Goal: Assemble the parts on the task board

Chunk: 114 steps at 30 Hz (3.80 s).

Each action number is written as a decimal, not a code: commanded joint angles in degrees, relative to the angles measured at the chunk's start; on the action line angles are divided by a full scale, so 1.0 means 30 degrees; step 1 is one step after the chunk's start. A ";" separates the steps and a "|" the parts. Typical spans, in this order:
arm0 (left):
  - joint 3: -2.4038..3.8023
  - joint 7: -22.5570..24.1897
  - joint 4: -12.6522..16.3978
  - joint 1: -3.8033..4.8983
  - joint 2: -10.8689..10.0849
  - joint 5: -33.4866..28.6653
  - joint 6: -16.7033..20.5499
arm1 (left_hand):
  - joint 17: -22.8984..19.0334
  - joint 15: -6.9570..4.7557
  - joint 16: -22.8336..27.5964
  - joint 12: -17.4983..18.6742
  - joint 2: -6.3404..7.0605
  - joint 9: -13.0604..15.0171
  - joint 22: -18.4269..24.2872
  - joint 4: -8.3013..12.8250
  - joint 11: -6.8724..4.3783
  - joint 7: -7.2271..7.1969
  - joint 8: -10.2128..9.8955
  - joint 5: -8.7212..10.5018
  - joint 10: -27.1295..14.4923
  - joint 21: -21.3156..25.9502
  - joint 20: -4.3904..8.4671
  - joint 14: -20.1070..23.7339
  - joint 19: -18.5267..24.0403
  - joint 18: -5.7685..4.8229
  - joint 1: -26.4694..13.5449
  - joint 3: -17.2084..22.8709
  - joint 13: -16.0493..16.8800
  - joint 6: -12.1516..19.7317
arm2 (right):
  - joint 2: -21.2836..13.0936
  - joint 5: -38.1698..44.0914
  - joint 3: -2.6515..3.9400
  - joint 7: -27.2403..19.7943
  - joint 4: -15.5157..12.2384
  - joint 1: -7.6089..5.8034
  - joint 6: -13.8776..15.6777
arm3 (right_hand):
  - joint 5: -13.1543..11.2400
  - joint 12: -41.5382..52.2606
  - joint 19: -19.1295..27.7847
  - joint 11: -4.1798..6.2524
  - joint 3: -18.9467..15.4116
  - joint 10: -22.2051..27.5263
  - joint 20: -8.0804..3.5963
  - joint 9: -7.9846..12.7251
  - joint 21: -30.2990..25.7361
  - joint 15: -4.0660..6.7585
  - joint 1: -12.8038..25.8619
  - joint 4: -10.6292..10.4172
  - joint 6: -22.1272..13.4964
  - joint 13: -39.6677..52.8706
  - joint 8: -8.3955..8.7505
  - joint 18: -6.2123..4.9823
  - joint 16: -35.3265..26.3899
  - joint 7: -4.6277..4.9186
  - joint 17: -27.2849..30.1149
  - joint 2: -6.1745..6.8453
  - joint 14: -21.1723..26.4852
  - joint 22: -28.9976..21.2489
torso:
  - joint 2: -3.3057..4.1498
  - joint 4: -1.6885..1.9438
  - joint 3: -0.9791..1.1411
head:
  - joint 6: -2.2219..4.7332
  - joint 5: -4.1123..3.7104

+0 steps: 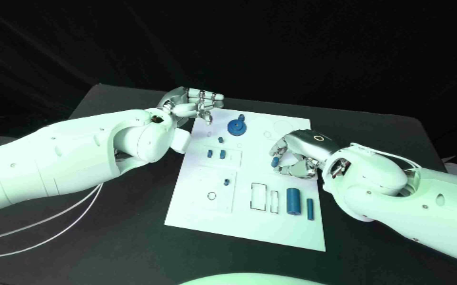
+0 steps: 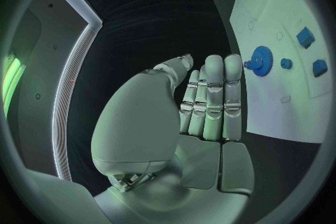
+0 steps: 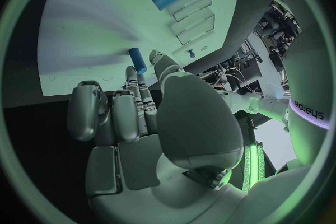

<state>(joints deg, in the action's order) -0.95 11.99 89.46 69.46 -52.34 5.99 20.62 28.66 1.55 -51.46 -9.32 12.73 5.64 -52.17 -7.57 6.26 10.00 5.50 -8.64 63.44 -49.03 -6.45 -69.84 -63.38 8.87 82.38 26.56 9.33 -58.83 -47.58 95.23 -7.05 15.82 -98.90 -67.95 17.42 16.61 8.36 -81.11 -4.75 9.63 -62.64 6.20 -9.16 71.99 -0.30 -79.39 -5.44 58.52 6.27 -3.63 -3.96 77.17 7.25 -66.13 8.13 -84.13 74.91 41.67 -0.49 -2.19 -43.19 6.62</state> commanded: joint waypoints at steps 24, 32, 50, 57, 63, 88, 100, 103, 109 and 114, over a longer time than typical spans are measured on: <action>0.0007 0.0050 0.0060 0.0017 -0.0013 -0.0079 -0.0366 | -0.0016 -0.0014 0.0063 -0.0094 -0.0192 -0.0028 0.0000 -0.0031 -0.0006 0.0030 -0.0008 0.0062 -0.0134 0.0075 -0.0049 0.0105 -0.0063 0.0264 -0.0059 -0.0118 -0.0024 0.0079 | 0.0535 0.0388 -0.0038 0.0209 0.0524 0.0089 -0.0855 | -0.1790 0.0255 -0.0732 0.0566 0.3713 -0.2743 -0.0455 -0.0329 0.1209 0.0533 -0.1299 0.0508 0.2422 0.0170 -0.0611 0.0257 0.0358 -0.0088 -0.0524 -0.1040 -0.0594 0.2941 | -0.0010 -0.0016 0.0005 | -0.0116 -0.0018; 0.0007 0.0032 0.0066 0.0017 -0.0026 -0.0079 -0.0349 | -0.0024 -0.0014 0.0055 -0.0118 -0.0206 -0.0033 0.0034 -0.0033 -0.0006 0.0030 0.0000 0.0064 -0.0149 0.0115 -0.0050 0.0104 -0.0052 0.0272 -0.0058 -0.0141 -0.0023 0.0078 | 0.0598 0.0430 -0.0059 0.0243 0.0601 0.0164 -0.1337 | -0.1862 0.0125 -0.0743 0.0550 0.3956 -0.2765 -0.0462 -0.0342 0.1242 0.0527 -0.1302 0.0684 0.2445 0.0162 -0.0560 0.0267 0.0370 -0.0059 -0.0537 -0.0842 -0.0595 0.2981 | -0.0018 -0.0014 0.0004 | -0.0190 0.0010; 0.0007 0.0046 0.0060 0.0017 -0.0031 -0.0079 -0.0340 | -0.0033 -0.0012 0.0049 -0.0141 -0.0213 -0.0039 0.0055 -0.0037 -0.0003 0.0035 0.0004 0.0066 -0.0170 0.0141 -0.0052 0.0107 -0.0049 0.0276 -0.0064 -0.0169 -0.0022 0.0082 | 0.0814 0.0432 -0.0128 0.0286 0.0892 0.0303 -0.1416 | -0.1904 -0.0127 -0.0740 0.0456 0.4248 -0.2731 -0.0430 -0.0304 0.1250 0.0462 -0.1127 0.0894 0.2303 0.0137 -0.0356 0.0273 0.0371 0.0058 -0.0521 -0.0433 -0.0587 0.3028 | -0.0016 -0.0014 0.0002 | -0.0216 0.0042; 0.0007 0.0024 0.0051 0.0017 -0.0028 -0.0079 -0.0326 | -0.0033 -0.0012 0.0049 -0.0141 -0.0213 -0.0039 0.0055 -0.0037 -0.0003 0.0035 0.0004 0.0066 -0.0170 0.0141 -0.0052 0.0107 -0.0049 0.0276 -0.0064 -0.0169 -0.0022 0.0082 | 0.0783 0.0440 -0.0132 0.0195 0.0775 0.0312 -0.0963 | -0.1831 -0.0166 -0.0745 0.0450 0.4399 -0.2783 -0.0416 -0.0311 0.1261 0.0453 -0.1137 0.0968 0.2346 0.0146 -0.0341 0.0276 0.0382 0.0061 -0.0536 -0.0425 -0.0589 0.3047 | -0.0023 -0.0005 0.0016 | -0.0207 0.0060; 0.0007 0.0027 0.0023 0.0016 -0.0019 -0.0079 -0.0295 | -0.0033 -0.0012 0.0049 -0.0141 -0.0213 -0.0039 0.0055 -0.0037 -0.0003 0.0035 0.0004 0.0066 -0.0170 0.0141 -0.0052 0.0107 -0.0049 0.0276 -0.0064 -0.0169 -0.0022 0.0082 | 0.0489 0.0478 -0.0105 0.0158 0.0256 0.0268 -0.0195 | -0.1552 -0.0184 -0.0860 0.0485 0.4644 -0.2976 -0.0417 -0.0354 0.1502 0.0472 -0.1124 0.1098 0.2539 0.0186 -0.0378 0.0324 0.0464 0.0041 -0.0666 -0.0420 -0.0618 0.3172 | -0.0047 -0.0038 0.0004 | -0.0159 0.0044; -0.0025 0.0114 -0.0231 -0.0013 0.0401 -0.0115 -0.0344 | -0.0051 -0.0006 0.0038 -0.0185 -0.0245 -0.0051 0.0056 -0.0061 0.0004 0.0044 0.0011 0.0065 -0.0209 0.0150 -0.0057 0.0112 -0.0072 0.0272 -0.0088 -0.0218 -0.0020 0.0096 | 0.1601 0.0285 0.0234 -0.0648 -0.3141 0.0093 0.1881 | -0.1417 -0.0232 -0.0975 0.0498 0.4835 -0.3071 -0.0428 -0.0372 0.1745 0.0486 -0.1127 0.1231 0.2616 0.0208 -0.0365 0.0375 0.0537 0.0045 -0.0771 -0.0378 -0.0646 0.3293 | -0.0023 -0.0003 -0.0016 | -0.0075 0.0503; -0.0031 0.0113 -0.0234 -0.0014 0.0609 -0.0121 -0.0377 | -0.0051 -0.0006 0.0038 -0.0185 -0.0245 -0.0051 0.0056 -0.0061 0.0004 0.0044 0.0011 0.0065 -0.0209 0.0150 -0.0057 0.0112 -0.0072 0.0272 -0.0088 -0.0218 -0.0020 0.0096 | 0.4294 0.0067 0.0109 -0.1246 -0.1701 0.1531 0.1833 | -0.1374 -0.0257 -0.0952 0.0491 0.4900 -0.3077 -0.0430 -0.0371 0.1693 0.0486 -0.1125 0.1265 0.2609 0.0211 -0.0345 0.0362 0.0534 0.0056 -0.0757 -0.0388 -0.0645 0.3279 | -0.0017 -0.0012 -0.0028 | -0.0164 0.0953; -0.0031 0.0111 -0.0236 -0.0014 0.0653 -0.0122 -0.0394 | -0.0051 -0.0006 0.0038 -0.0185 -0.0245 -0.0051 0.0056 -0.0061 0.0004 0.0044 0.0011 0.0065 -0.0209 0.0150 -0.0057 0.0112 -0.0072 0.0272 -0.0088 -0.0218 -0.0020 0.0096 | 0.4735 0.0012 0.0037 -0.1348 -0.1233 0.1814 0.1681 | -0.1374 -0.0257 -0.0952 0.0491 0.4900 -0.3077 -0.0430 -0.0371 0.1693 0.0486 -0.1125 0.1265 0.2609 0.0211 -0.0345 0.0362 0.0534 0.0056 -0.0757 -0.0388 -0.0645 0.3279 | -0.0015 -0.0004 -0.0006 | -0.0230 0.1071; -0.0032 0.0102 -0.0255 -0.0014 0.0687 -0.0123 -0.0412 | -0.0051 -0.0006 0.0038 -0.0185 -0.0245 -0.0051 0.0056 -0.0061 0.0004 0.0044 0.0011 0.0065 -0.0209 0.0150 -0.0057 0.0112 -0.0072 0.0272 -0.0088 -0.0218 -0.0020 0.0096 | 0.5196 0.0055 -0.0059 -0.1351 -0.0647 0.2091 0.1197 | -0.1357 -0.0277 -0.0931 0.0481 0.4931 -0.3070 -0.0430 -0.0369 0.1647 0.0481 -0.1107 0.1276 0.2595 0.0211 -0.0328 0.0352 0.0529 0.0068 -0.0744 -0.0393 -0.0643 0.3264 | -0.0014 -0.0025 -0.0006 | -0.0265 0.1157; -0.0032 0.0094 -0.0270 -0.0014 0.0698 -0.0123 -0.0419 | -0.0051 -0.0006 0.0038 -0.0185 -0.0245 -0.0051 0.0056 -0.0061 0.0004 0.0044 0.0011 0.0065 -0.0209 0.0150 -0.0057 0.0112 -0.0072 0.0272 -0.0088 -0.0218 -0.0020 0.0096 | 0.5365 0.0166 -0.0093 -0.1230 -0.0443 0.2174 0.0930 | -0.1357 -0.0277 -0.0931 0.0481 0.4931 -0.3070 -0.0430 -0.0369 0.1647 0.0481 -0.1107 0.1276 0.2595 0.0211 -0.0328 0.0352 0.0529 0.0068 -0.0744 -0.0393 -0.0643 0.3264 | 0.0000 -0.0026 -0.0003 | -0.0325 0.1228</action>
<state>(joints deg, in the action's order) -1.08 11.87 88.59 69.39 -50.39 5.89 20.35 28.58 1.55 -51.46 -9.55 12.51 5.54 -51.98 -7.88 6.26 10.00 5.50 -8.64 63.02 -48.80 -6.45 -69.84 -63.38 8.87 82.16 26.26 9.34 -58.83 -31.66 95.21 -7.31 12.56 -100.39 -61.53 21.95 12.31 7.29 -83.52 -5.27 24.05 -69.89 5.01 -10.22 77.05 0.93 -82.26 -1.67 65.94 6.85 -4.60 -3.95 78.47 7.32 -68.39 6.91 -84.13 74.95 41.63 -0.54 -2.21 -44.04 10.18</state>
